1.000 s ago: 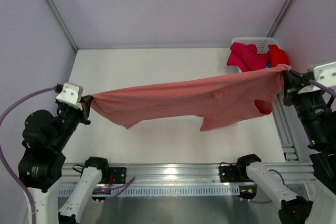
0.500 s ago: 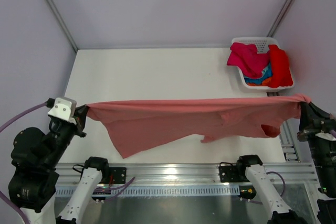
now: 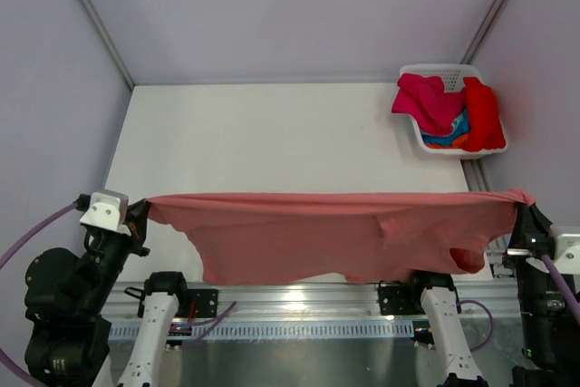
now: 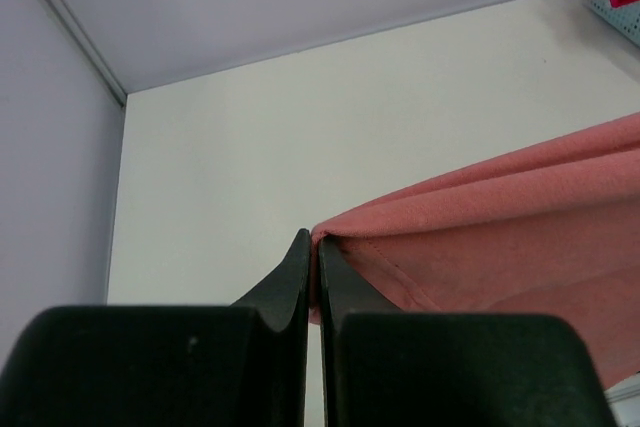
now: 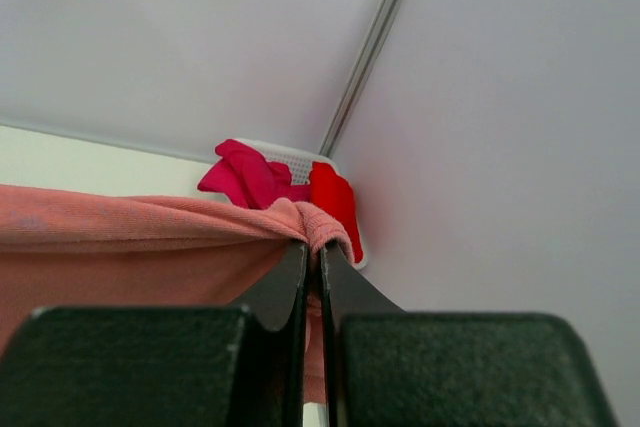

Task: Fold and stack the t-shirts
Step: Flatten the tshirt out

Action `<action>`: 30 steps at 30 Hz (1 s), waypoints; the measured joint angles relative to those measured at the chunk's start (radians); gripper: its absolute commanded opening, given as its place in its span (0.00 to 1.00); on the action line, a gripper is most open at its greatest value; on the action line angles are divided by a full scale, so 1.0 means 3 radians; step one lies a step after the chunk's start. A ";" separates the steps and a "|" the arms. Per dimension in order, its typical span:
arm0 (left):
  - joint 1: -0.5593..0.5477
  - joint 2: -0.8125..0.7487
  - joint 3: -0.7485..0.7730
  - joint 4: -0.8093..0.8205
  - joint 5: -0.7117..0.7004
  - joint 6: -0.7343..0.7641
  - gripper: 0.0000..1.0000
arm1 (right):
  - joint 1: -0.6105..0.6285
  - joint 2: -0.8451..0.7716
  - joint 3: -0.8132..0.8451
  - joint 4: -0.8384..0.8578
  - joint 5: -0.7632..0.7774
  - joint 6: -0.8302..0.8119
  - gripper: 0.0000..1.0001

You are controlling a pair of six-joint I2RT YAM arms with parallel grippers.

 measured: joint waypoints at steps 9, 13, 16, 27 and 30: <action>0.0160 0.0118 -0.0231 0.0097 0.0066 -0.0239 0.00 | -0.0036 0.0084 -0.0425 0.0256 -0.0041 0.0299 0.03; 0.0161 0.0338 -0.0231 0.0210 0.0066 -0.0253 0.00 | -0.0036 0.0264 -0.0455 0.0409 -0.0075 0.0338 0.03; 0.0161 0.0429 -0.0230 0.0259 0.0055 -0.0253 0.00 | -0.0036 0.0337 -0.0521 0.0496 -0.0098 0.0334 0.03; 0.0161 0.0687 -0.0230 0.0415 -0.0022 -0.0407 0.00 | -0.0034 0.0507 -0.0734 0.0704 -0.0149 0.0392 0.03; 0.0161 0.0816 -0.0238 0.0474 -0.0024 -0.0412 0.00 | -0.0034 0.0623 -0.0804 0.0781 -0.0178 0.0393 0.03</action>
